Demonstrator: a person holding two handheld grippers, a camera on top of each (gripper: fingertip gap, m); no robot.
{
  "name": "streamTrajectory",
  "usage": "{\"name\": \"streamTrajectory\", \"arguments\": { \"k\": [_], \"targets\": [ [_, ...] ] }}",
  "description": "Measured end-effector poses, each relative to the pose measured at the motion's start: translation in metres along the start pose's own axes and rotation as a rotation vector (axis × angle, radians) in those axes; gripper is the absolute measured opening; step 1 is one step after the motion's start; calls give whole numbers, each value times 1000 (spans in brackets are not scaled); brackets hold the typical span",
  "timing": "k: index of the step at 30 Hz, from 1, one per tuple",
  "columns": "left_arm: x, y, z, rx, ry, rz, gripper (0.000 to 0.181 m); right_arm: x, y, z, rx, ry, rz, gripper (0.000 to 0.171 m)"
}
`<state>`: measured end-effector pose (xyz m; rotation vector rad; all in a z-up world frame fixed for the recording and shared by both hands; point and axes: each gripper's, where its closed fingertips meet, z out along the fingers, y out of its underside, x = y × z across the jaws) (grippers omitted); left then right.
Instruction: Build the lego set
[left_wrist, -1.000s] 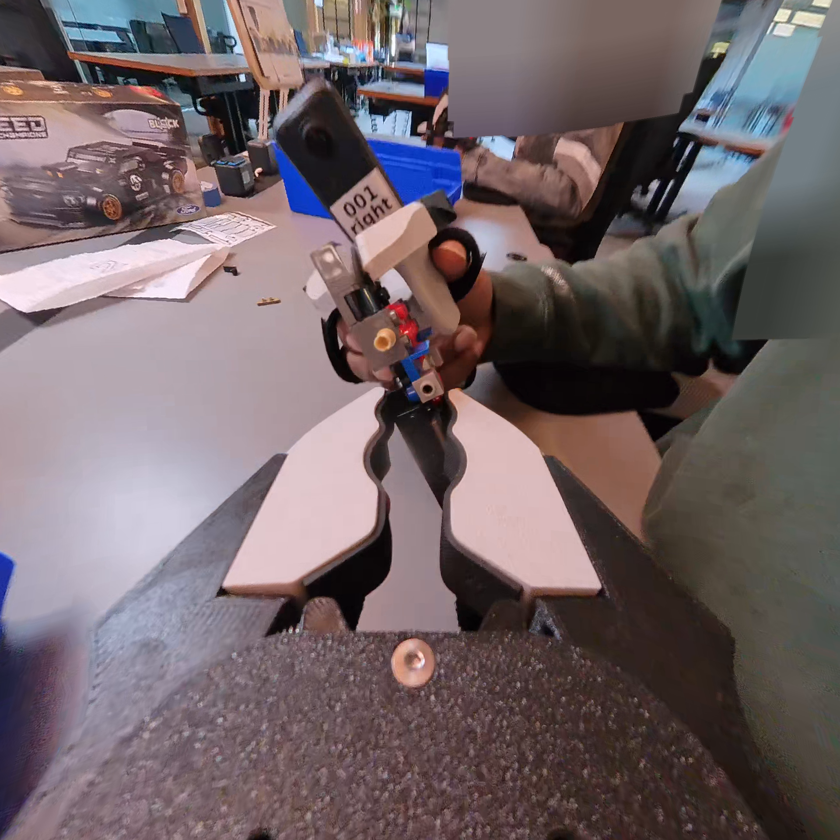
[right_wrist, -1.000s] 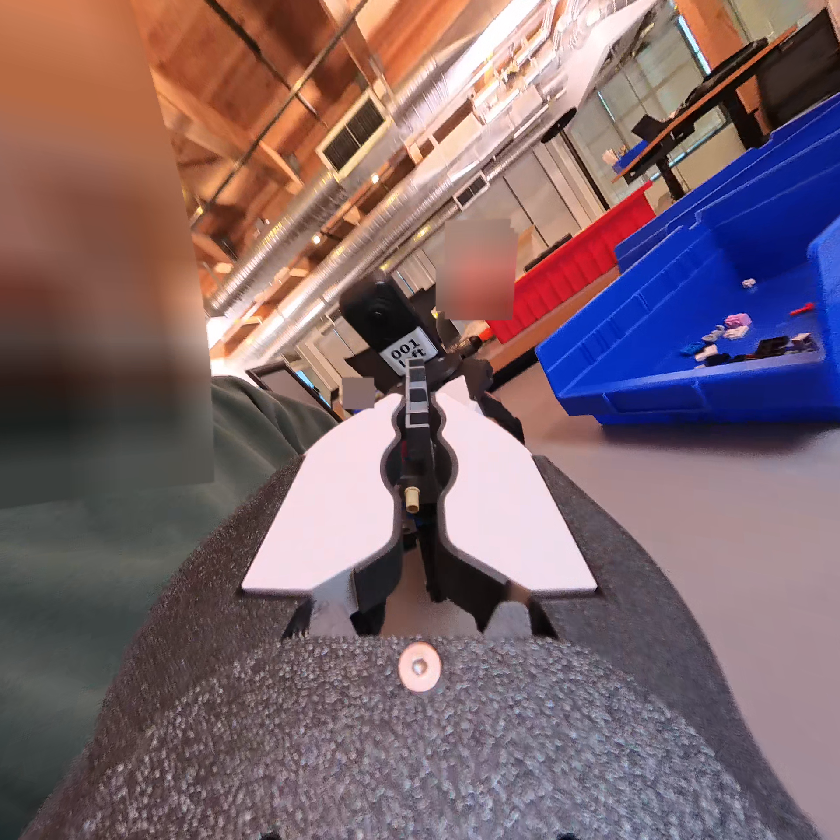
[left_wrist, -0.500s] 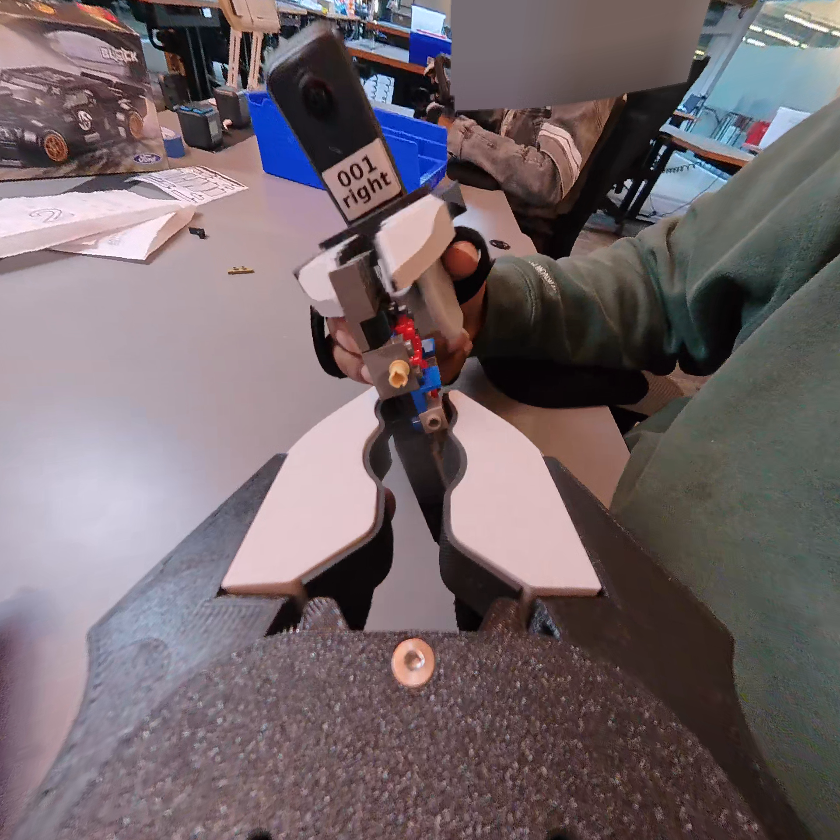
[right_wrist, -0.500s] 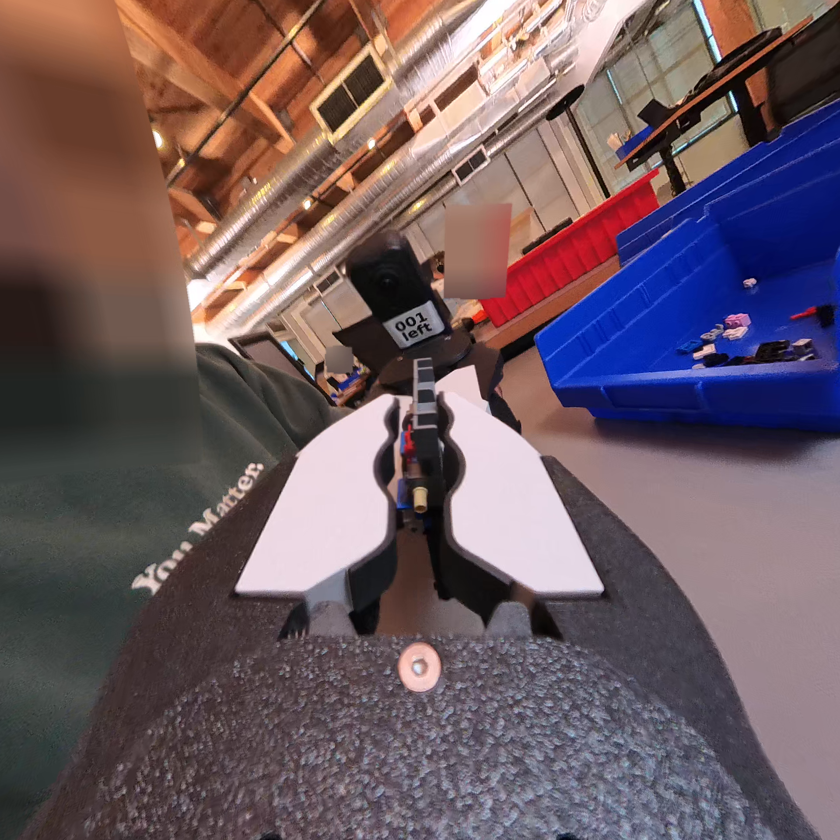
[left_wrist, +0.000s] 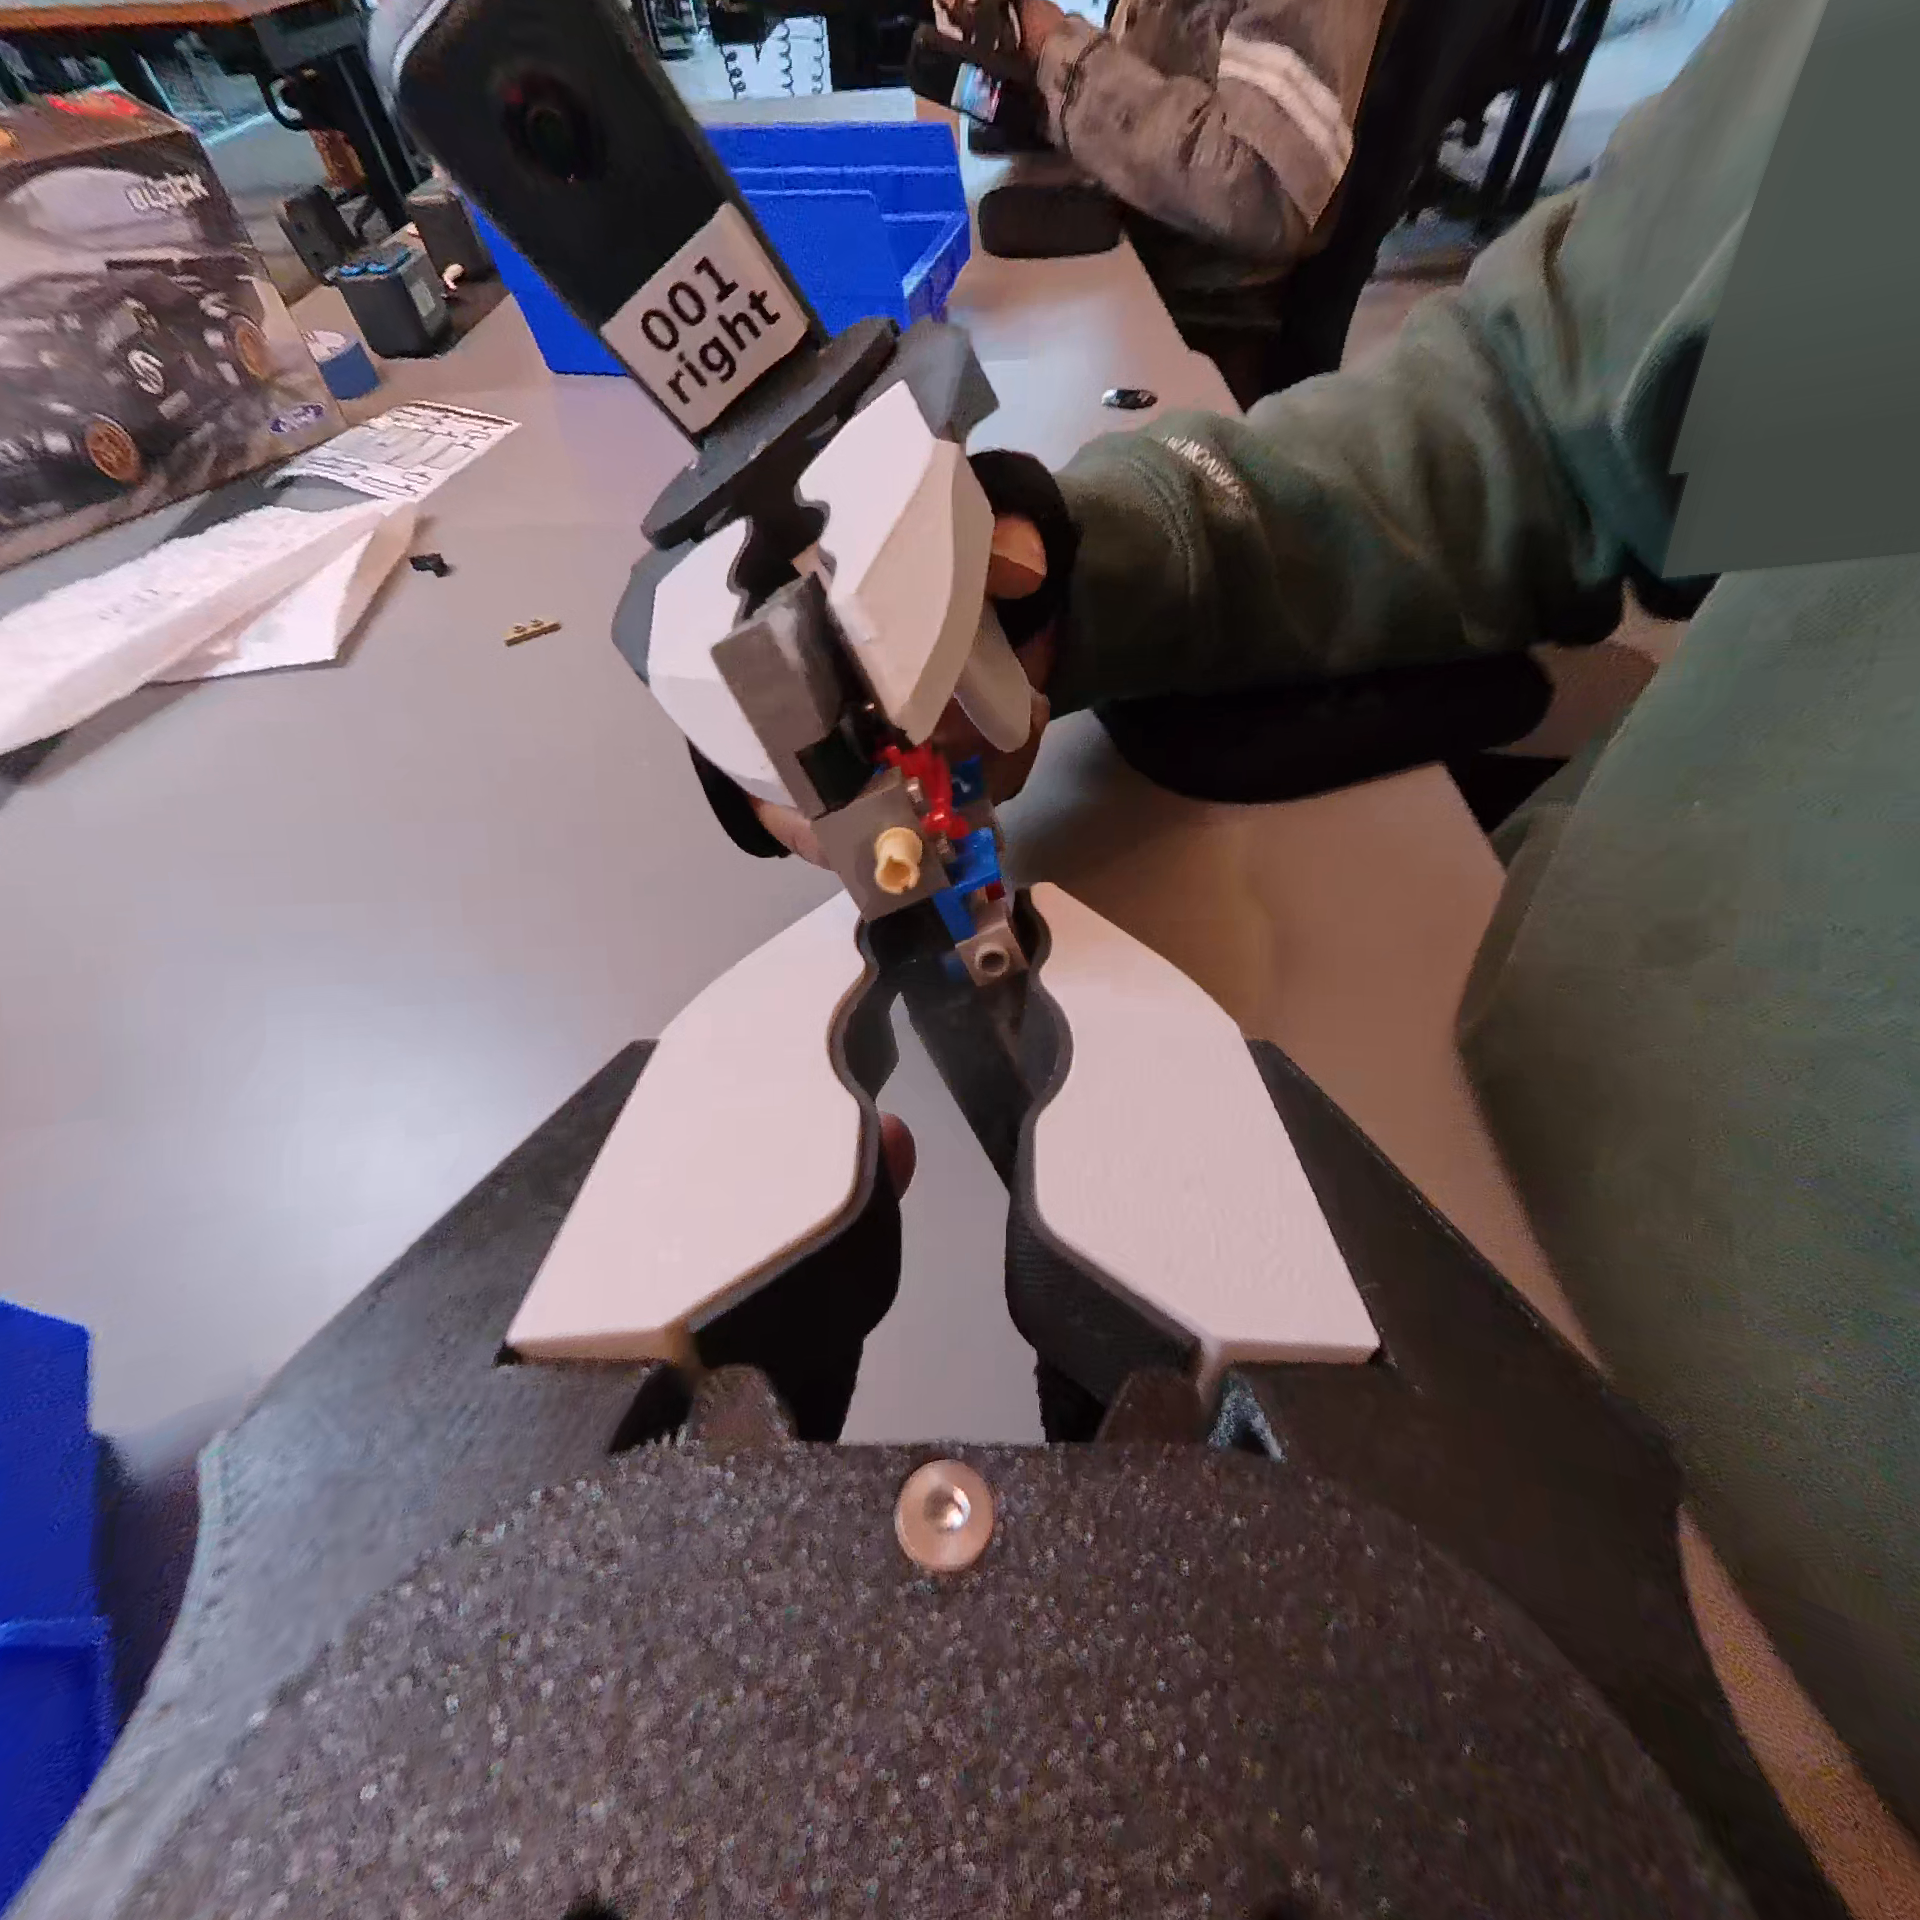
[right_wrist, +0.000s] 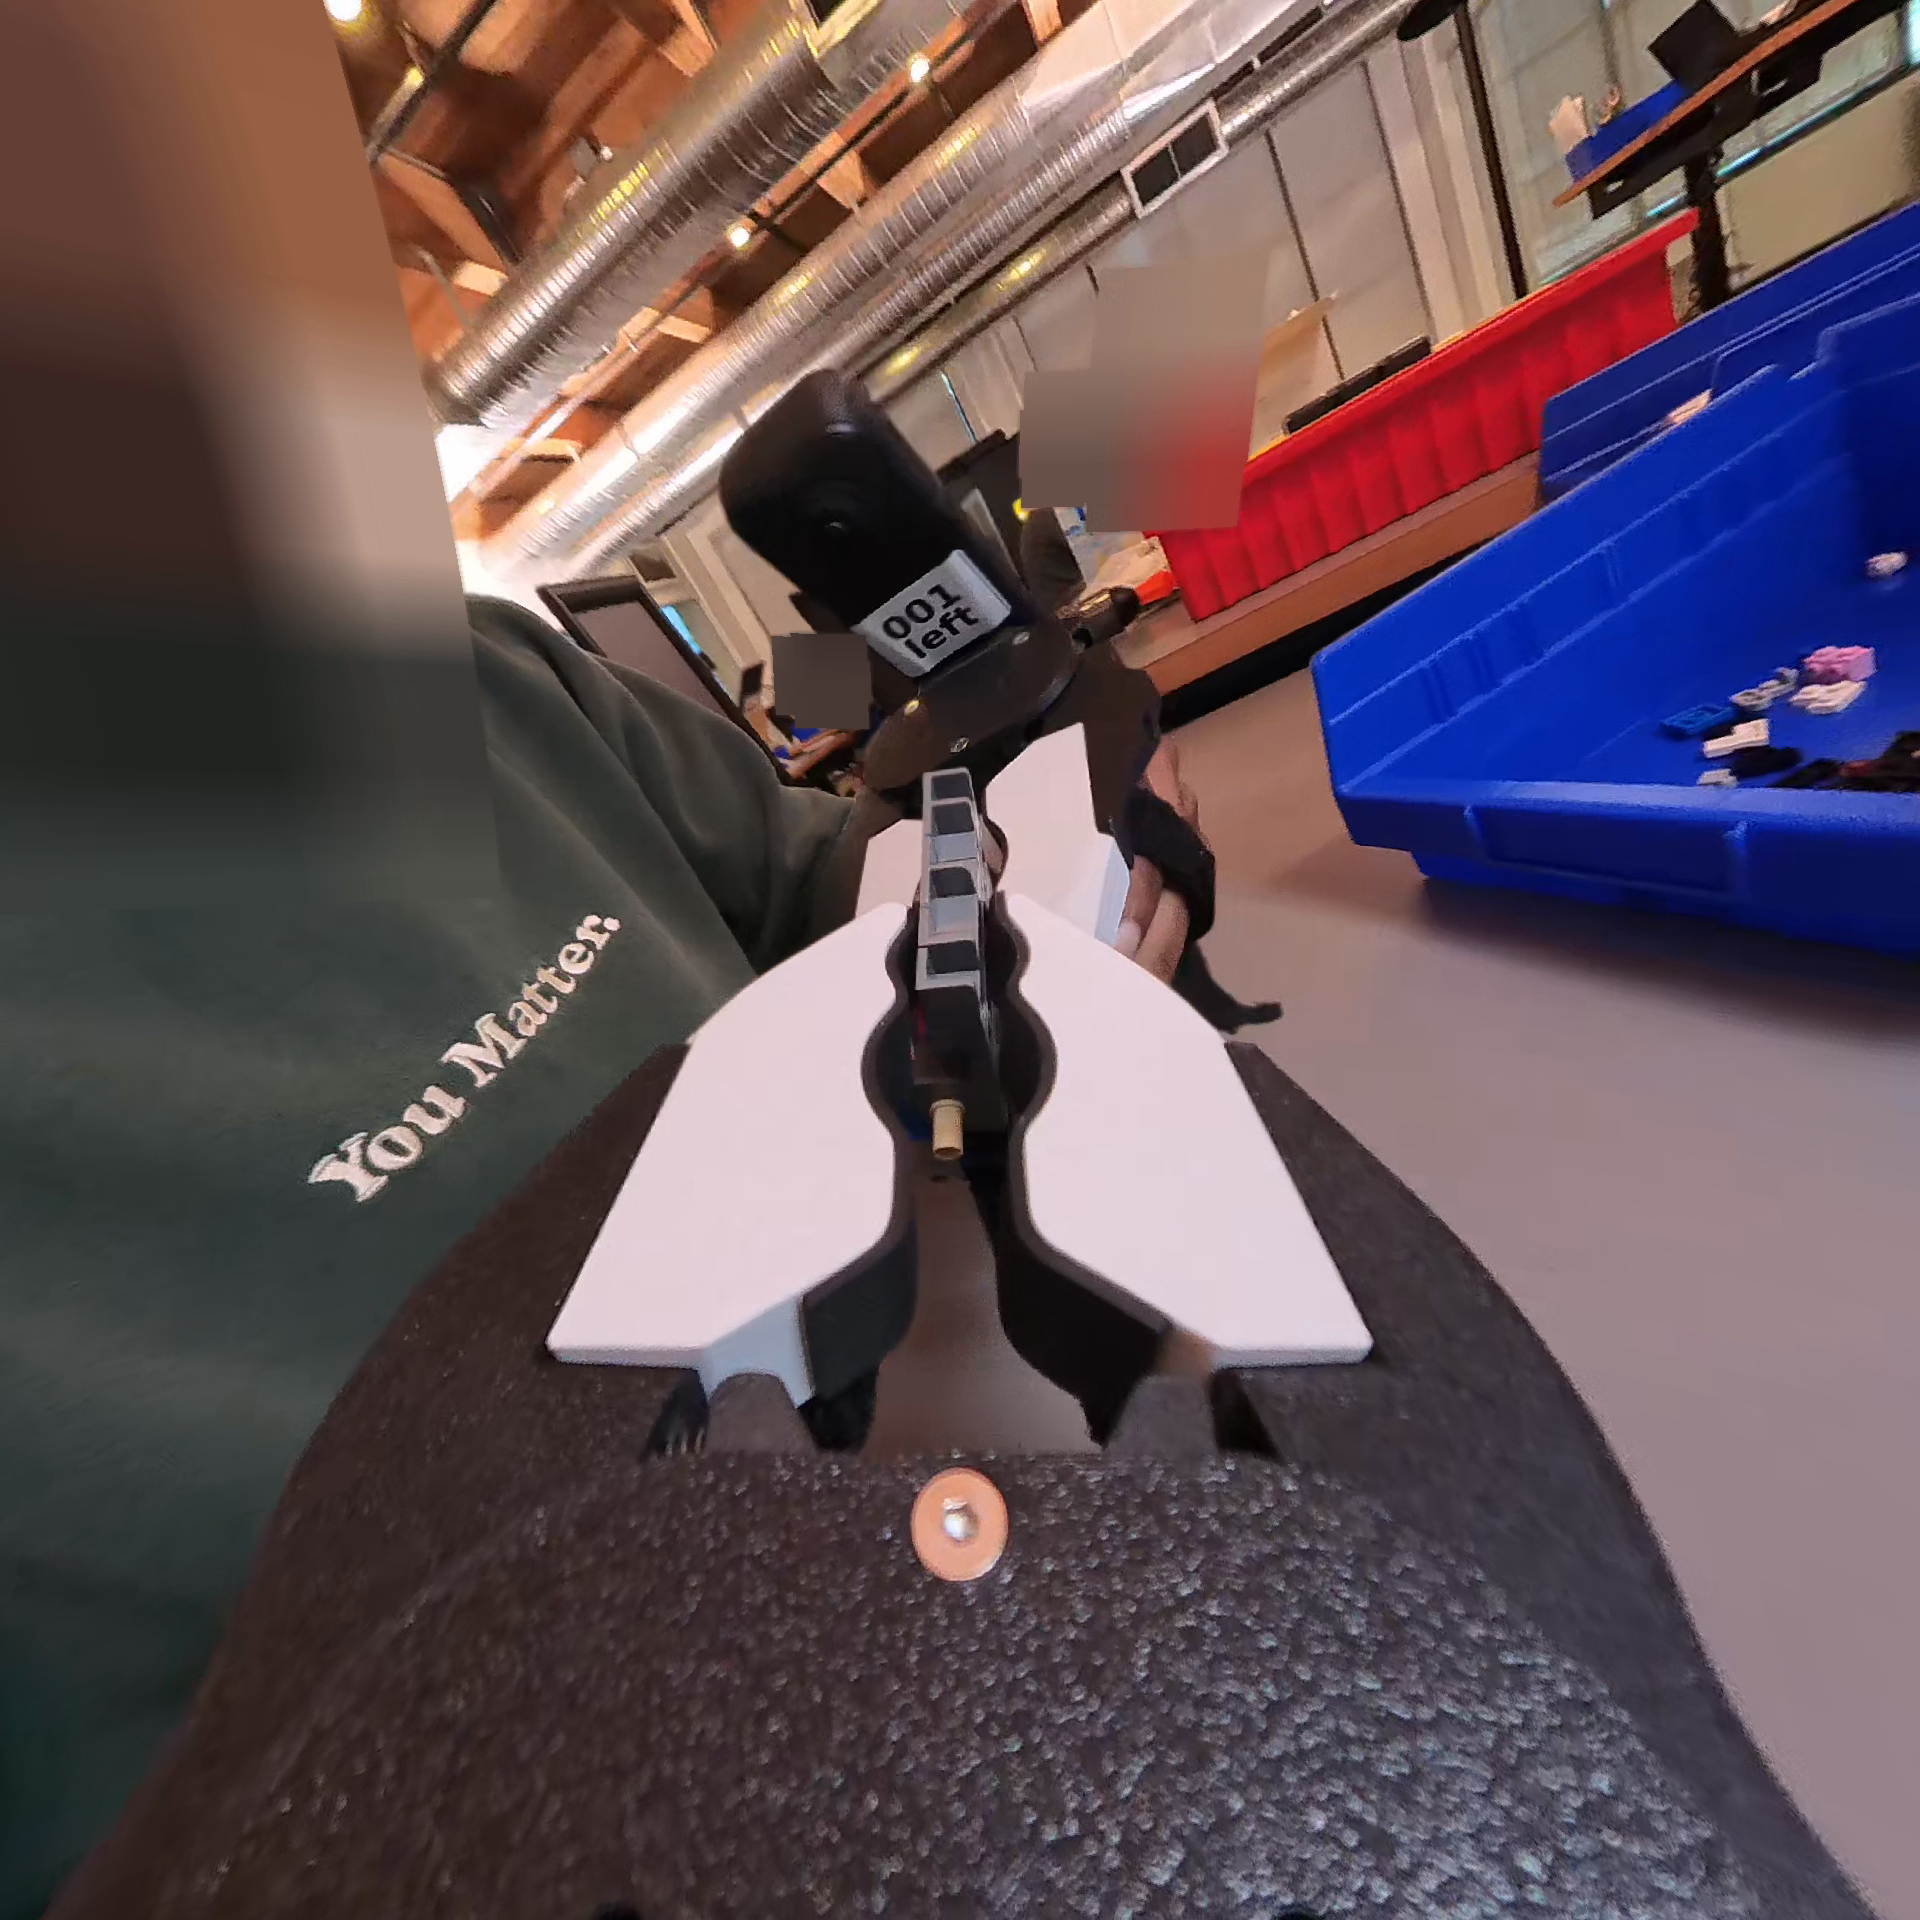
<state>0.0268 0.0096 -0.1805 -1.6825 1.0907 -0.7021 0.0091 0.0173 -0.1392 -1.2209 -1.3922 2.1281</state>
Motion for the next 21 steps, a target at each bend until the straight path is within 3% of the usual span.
{"name": "streamTrajectory", "arguments": {
  "k": [6,21],
  "targets": [
    [-2,8,-1,-71,-64,154,21,2,5,2,21,-64,101,12],
    [-2,7,-3,-5,3,61,21,7,2,5,78,-85,216,12]
  ]
}}
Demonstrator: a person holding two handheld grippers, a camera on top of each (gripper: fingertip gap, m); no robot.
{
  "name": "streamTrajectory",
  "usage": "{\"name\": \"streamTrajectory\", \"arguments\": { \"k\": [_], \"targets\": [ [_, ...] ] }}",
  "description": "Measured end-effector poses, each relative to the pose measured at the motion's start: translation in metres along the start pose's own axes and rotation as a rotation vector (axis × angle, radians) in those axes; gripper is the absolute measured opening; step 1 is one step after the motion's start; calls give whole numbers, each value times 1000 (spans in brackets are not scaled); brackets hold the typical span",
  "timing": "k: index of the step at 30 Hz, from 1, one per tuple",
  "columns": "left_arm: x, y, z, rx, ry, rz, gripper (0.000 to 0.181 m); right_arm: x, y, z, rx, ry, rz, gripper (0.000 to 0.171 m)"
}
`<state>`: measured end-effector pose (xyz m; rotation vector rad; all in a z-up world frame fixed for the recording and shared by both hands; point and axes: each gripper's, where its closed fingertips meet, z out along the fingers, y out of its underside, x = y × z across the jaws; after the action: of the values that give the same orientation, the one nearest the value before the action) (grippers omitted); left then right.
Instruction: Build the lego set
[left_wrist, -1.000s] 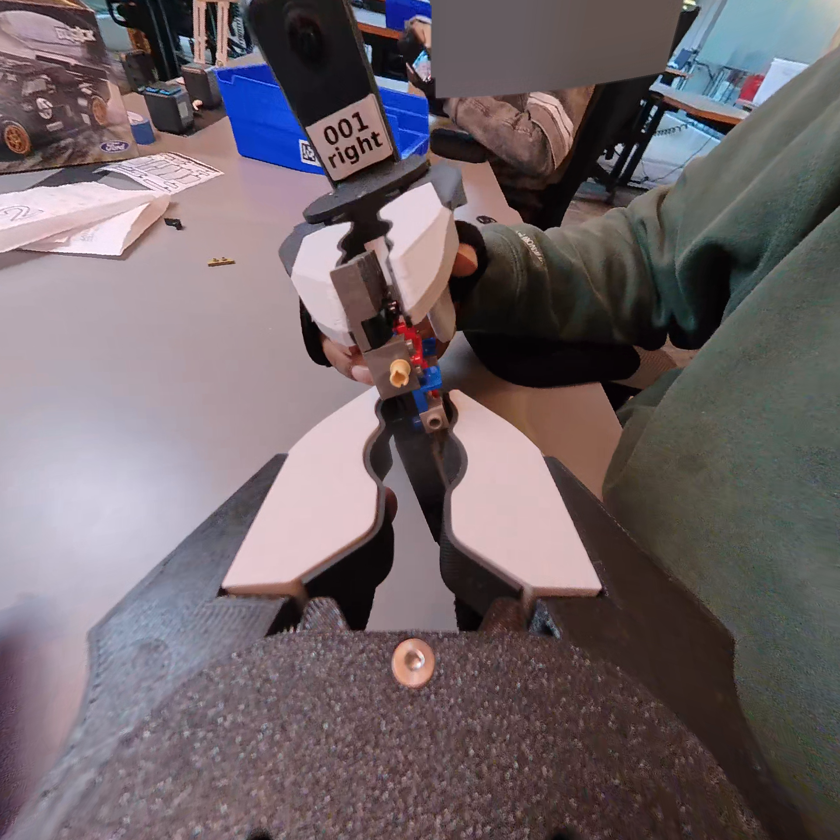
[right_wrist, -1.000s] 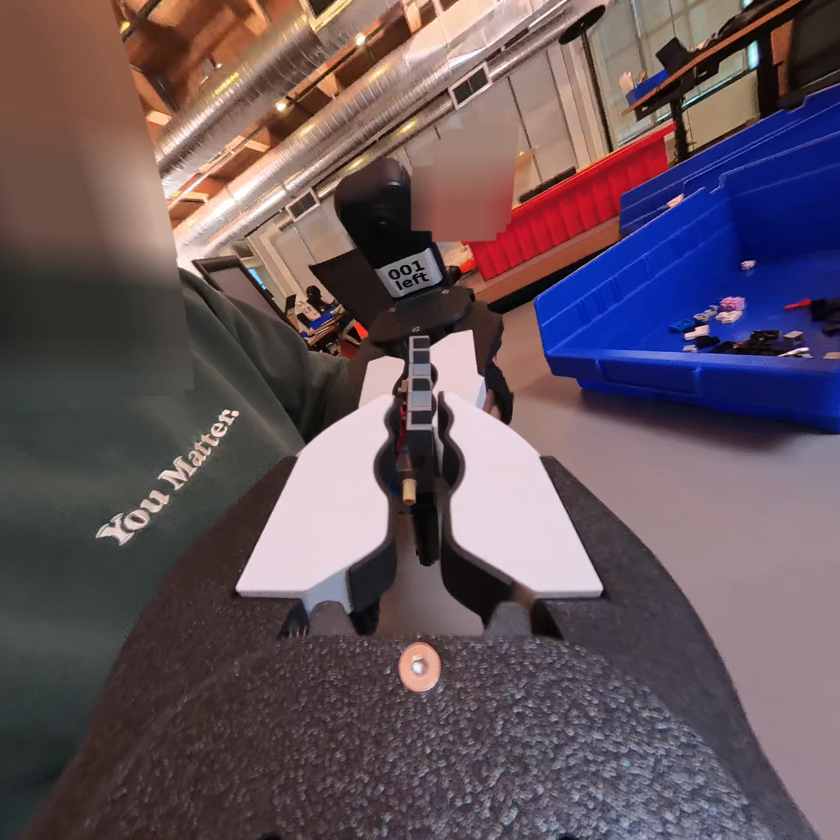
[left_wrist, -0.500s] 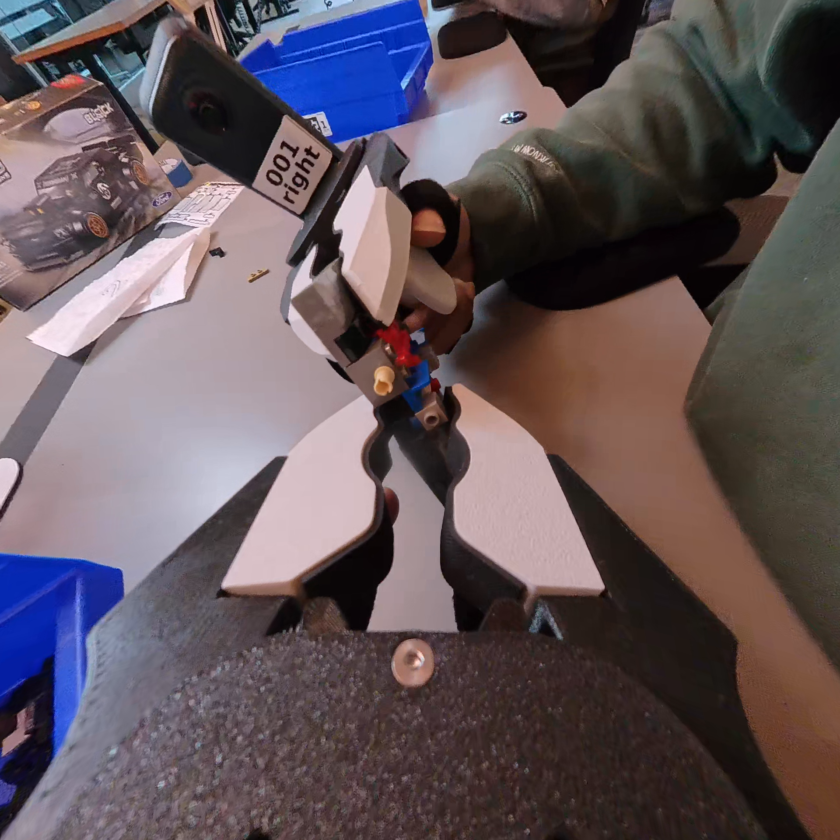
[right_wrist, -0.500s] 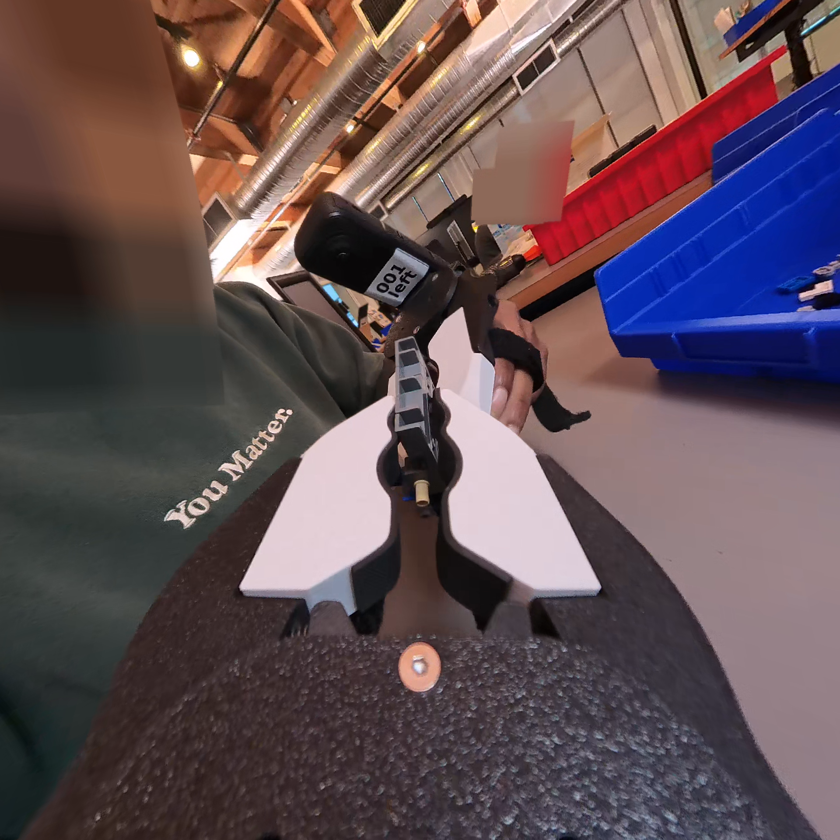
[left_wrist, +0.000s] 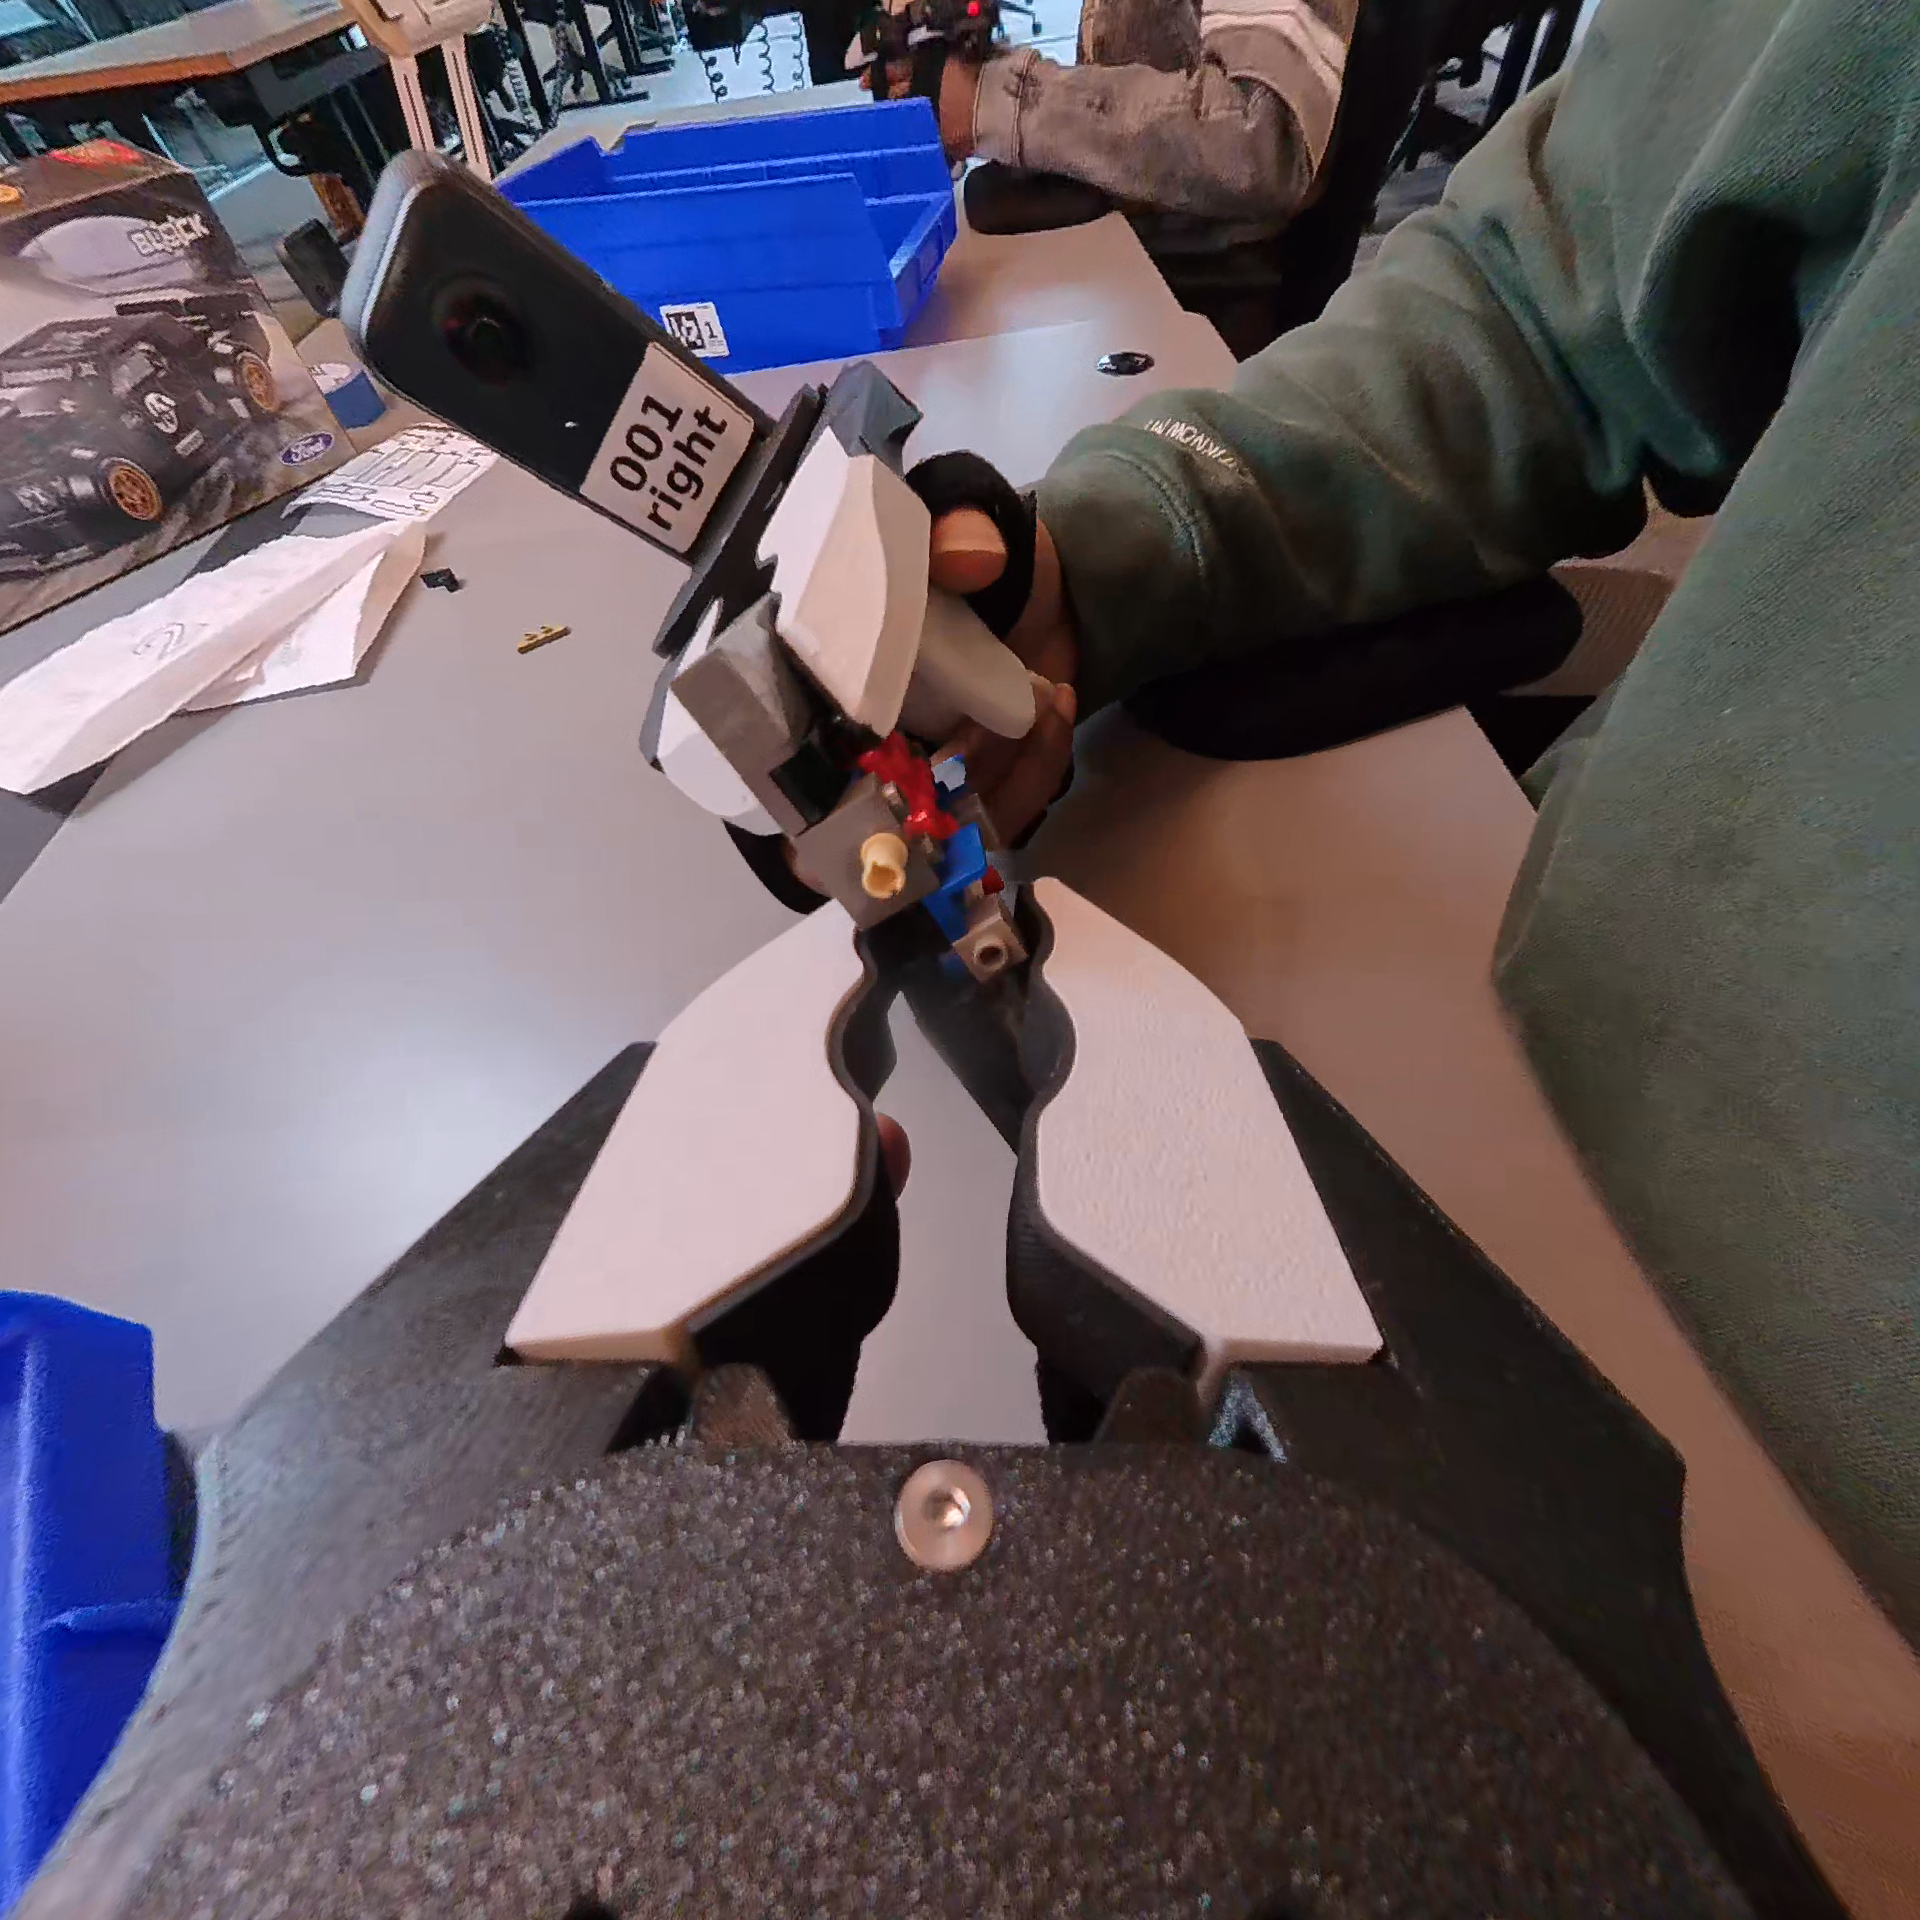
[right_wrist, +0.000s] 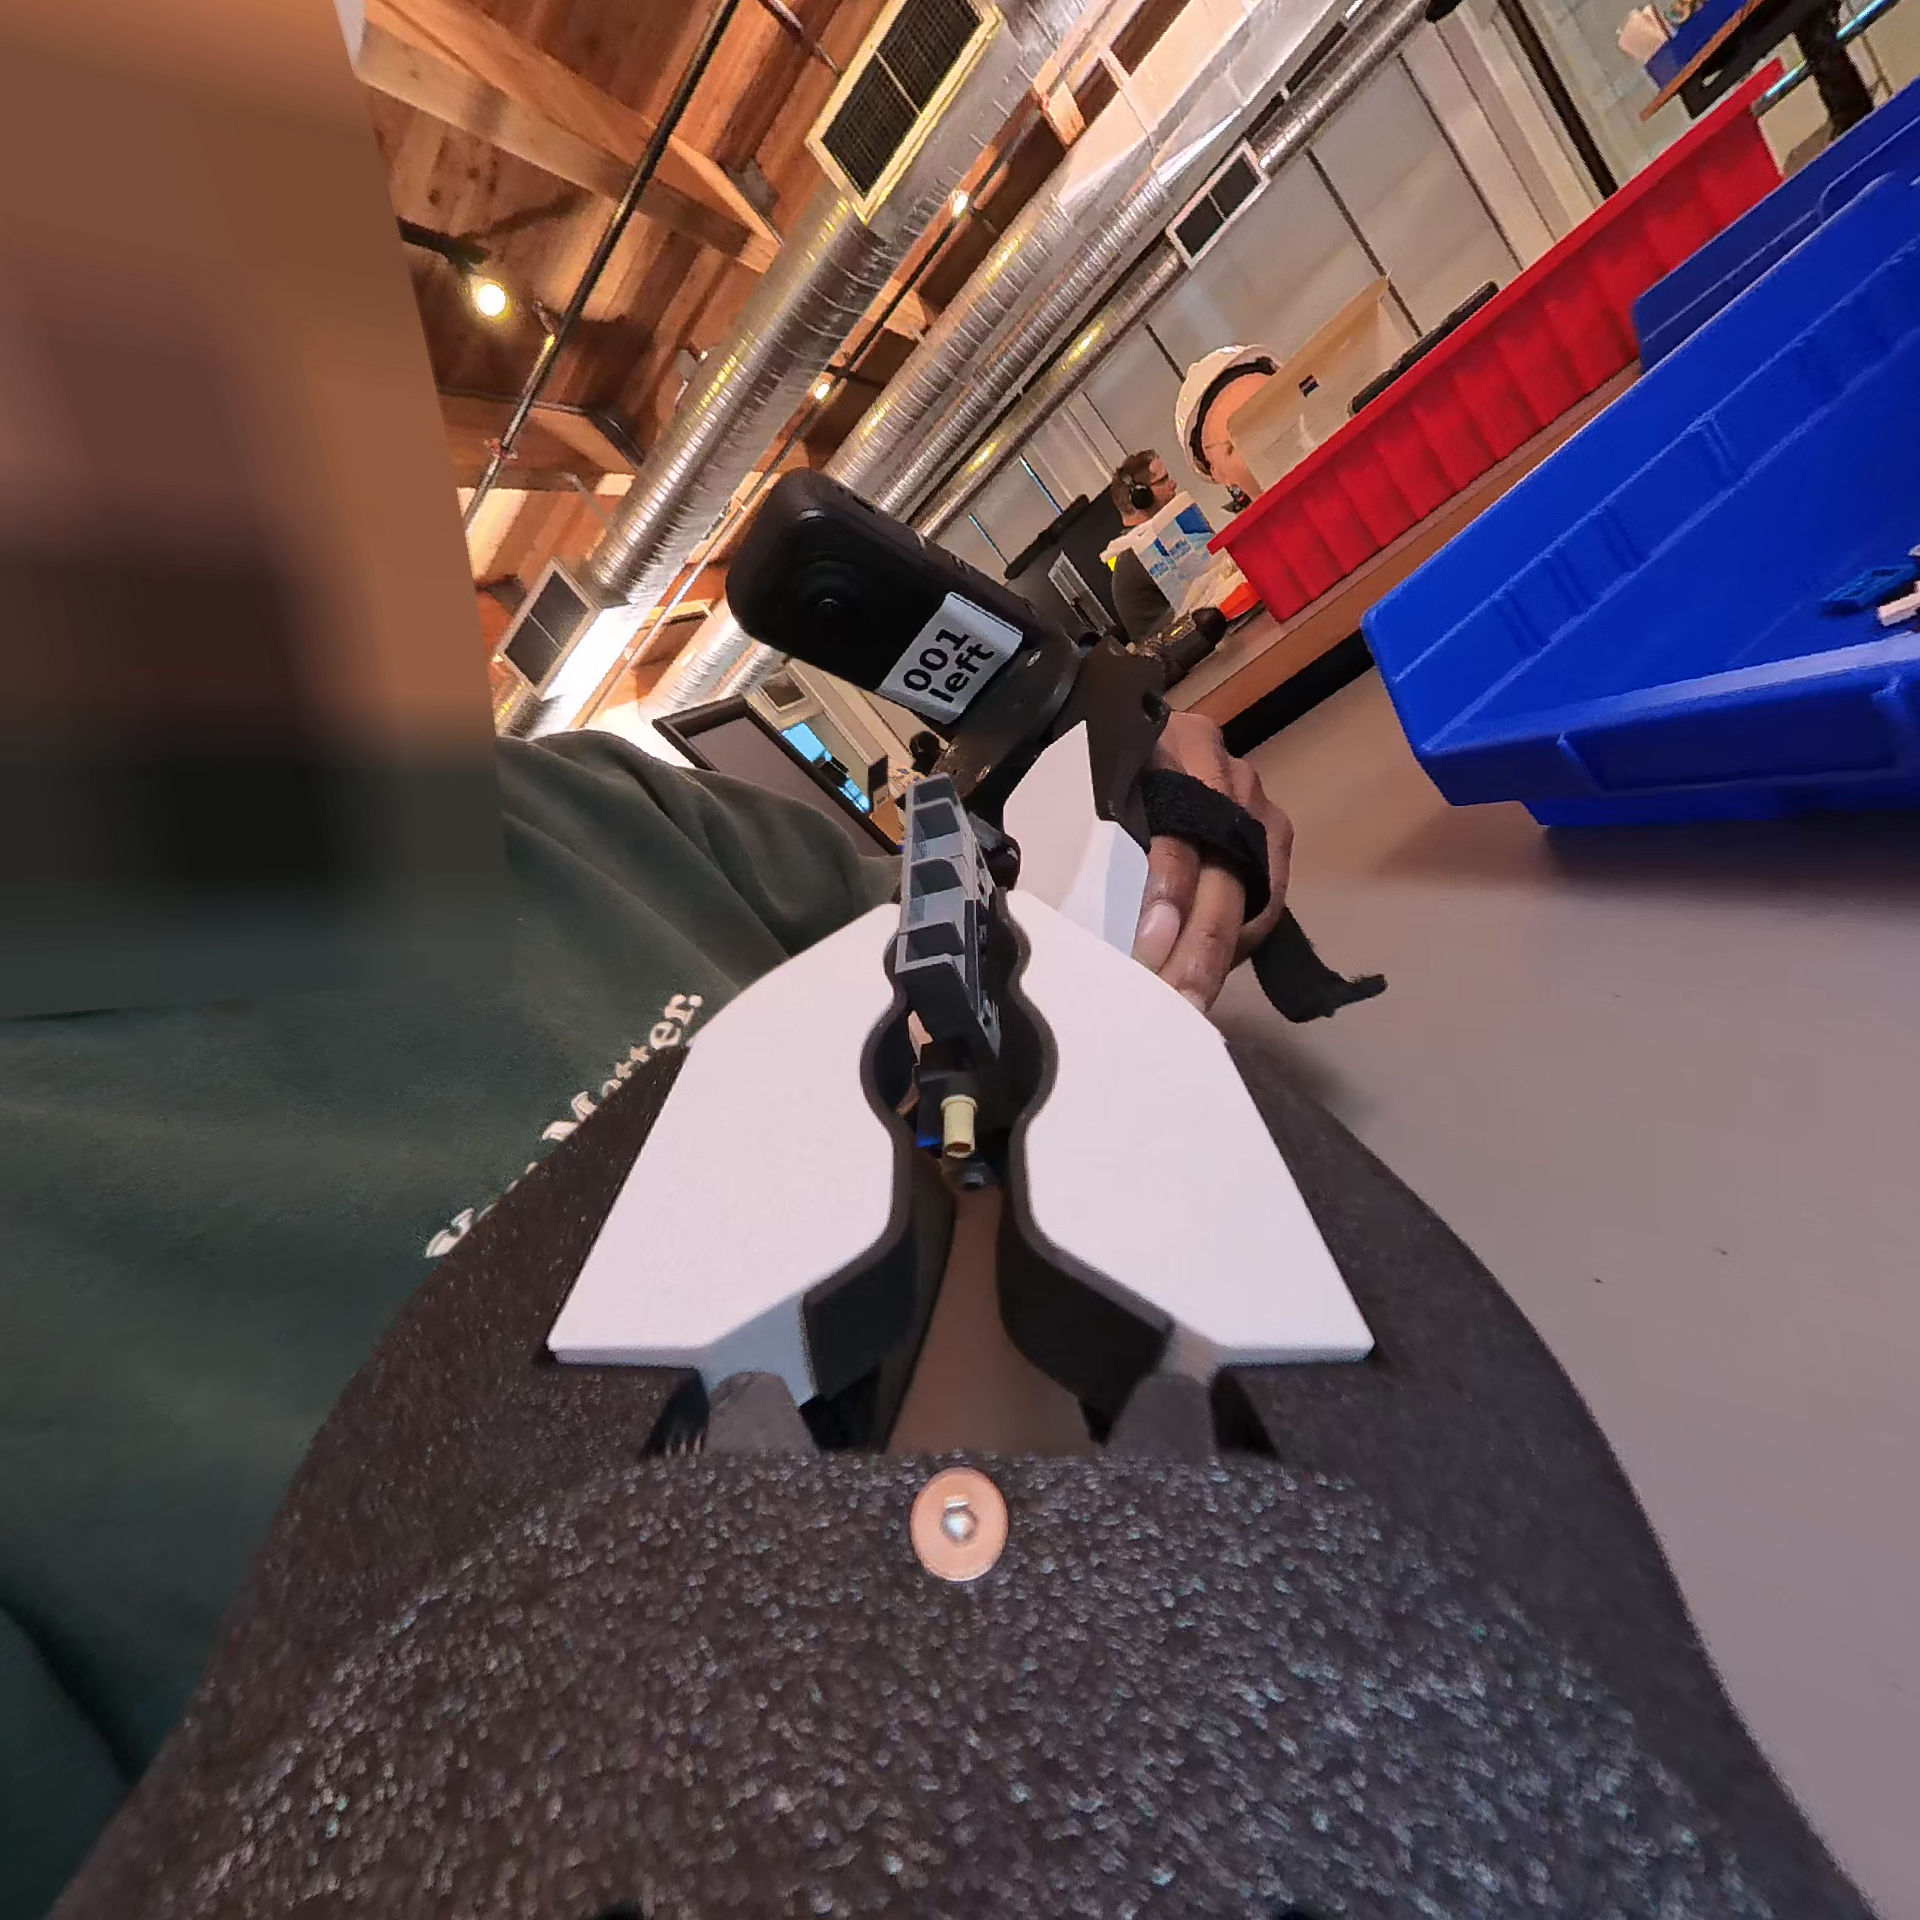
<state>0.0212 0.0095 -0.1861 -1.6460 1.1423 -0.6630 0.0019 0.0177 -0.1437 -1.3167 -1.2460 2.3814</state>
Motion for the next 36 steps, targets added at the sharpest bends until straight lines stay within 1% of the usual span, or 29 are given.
{"name": "streamTrajectory", "arguments": {
  "k": [4,6,8,12,14,15,20,23,26,29,36],
  "targets": [
    [1,-2,0,14,11,-10,22,-2,-1,0,9,-10,-2,12],
    [-3,-3,0,17,-4,-48,21,0,-5,-1,36,4,-19,12],
    [-5,-6,0,38,-6,-94,21,0,-7,-2,45,10,-44,12],
    [-9,-9,-1,47,-41,-105,20,-3,-11,-2,66,39,-131,12],
    [-14,-9,-1,29,-115,-33,20,-4,-13,-2,57,86,-255,13],
    [-16,-10,-1,12,-158,33,20,-7,-12,-1,40,110,-333,14],
    [-22,-15,-4,-70,-432,577,19,-22,1,4,-167,255,-777,18],
    [-27,-18,-8,-108,-549,780,19,-19,5,4,-279,385,-998,20],
    [-30,-21,-10,-124,-607,876,19,-20,4,4,-327,445,-1115,20],
    [-31,-22,-12,-137,-641,946,19,-20,5,4,-354,469,-1174,20],
    [-31,-22,-12,-148,-650,994,19,-20,8,5,-388,489,-1248,20]
  ]
}}
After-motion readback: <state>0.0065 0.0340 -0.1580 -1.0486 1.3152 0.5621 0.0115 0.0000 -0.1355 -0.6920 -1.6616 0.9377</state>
